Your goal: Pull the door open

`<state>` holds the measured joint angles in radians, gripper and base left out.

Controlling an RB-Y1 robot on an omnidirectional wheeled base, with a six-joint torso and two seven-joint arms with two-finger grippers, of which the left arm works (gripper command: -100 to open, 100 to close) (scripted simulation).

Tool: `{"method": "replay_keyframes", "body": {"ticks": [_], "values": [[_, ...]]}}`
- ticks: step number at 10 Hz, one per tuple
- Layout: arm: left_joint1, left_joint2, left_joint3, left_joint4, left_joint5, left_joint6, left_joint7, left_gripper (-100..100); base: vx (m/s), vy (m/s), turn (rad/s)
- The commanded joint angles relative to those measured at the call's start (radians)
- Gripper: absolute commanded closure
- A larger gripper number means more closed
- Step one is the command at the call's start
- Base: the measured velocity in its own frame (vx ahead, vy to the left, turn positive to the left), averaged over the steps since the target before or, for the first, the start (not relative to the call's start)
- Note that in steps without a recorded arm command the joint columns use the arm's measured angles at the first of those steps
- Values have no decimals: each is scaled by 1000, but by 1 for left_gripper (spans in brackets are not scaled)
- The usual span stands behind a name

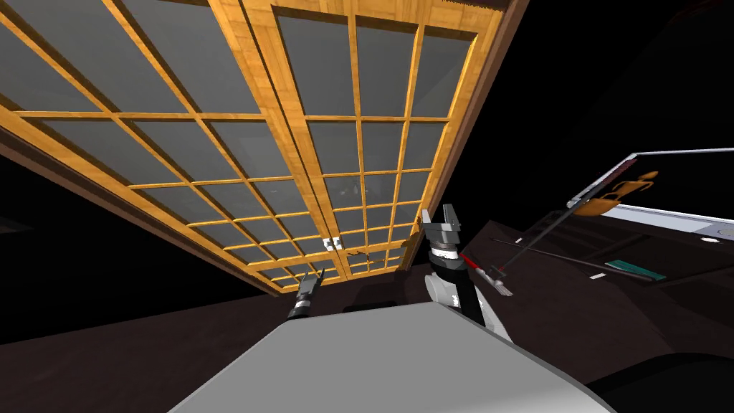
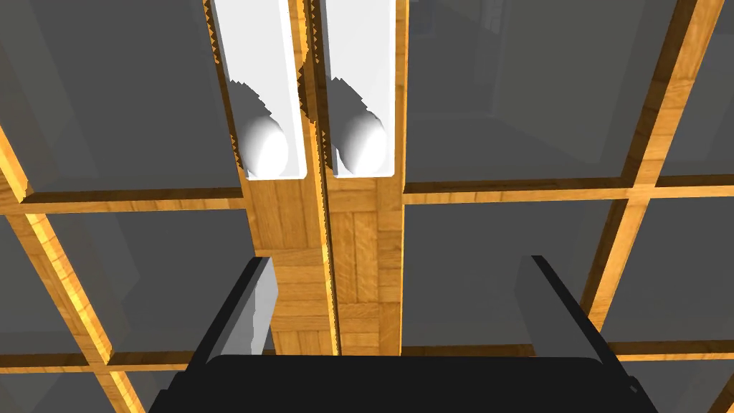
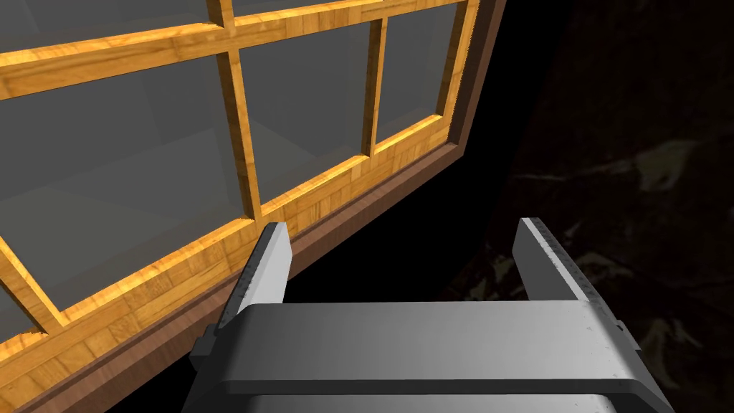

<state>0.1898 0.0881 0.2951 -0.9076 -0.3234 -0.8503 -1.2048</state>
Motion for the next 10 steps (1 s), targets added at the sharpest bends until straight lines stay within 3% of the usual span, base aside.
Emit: {"method": "replay_keyframes", "body": {"ticks": [1, 5, 6, 7, 10], "values": [[22, 6, 10, -6, 4, 7, -1, -100, -142, 37, 17], [65, 21, 63, 30, 24, 19, -25, -100, -192, 21, 12], [65, 21, 63, 30, 24, 19, -25, -100, -114, 12, 2], [83, 27, 91, 48, 35, 25, -39, -100, -117, 47, -9], [108, 33, 135, 76, 54, 35, -62, -100, -183, 33, -16]]}}
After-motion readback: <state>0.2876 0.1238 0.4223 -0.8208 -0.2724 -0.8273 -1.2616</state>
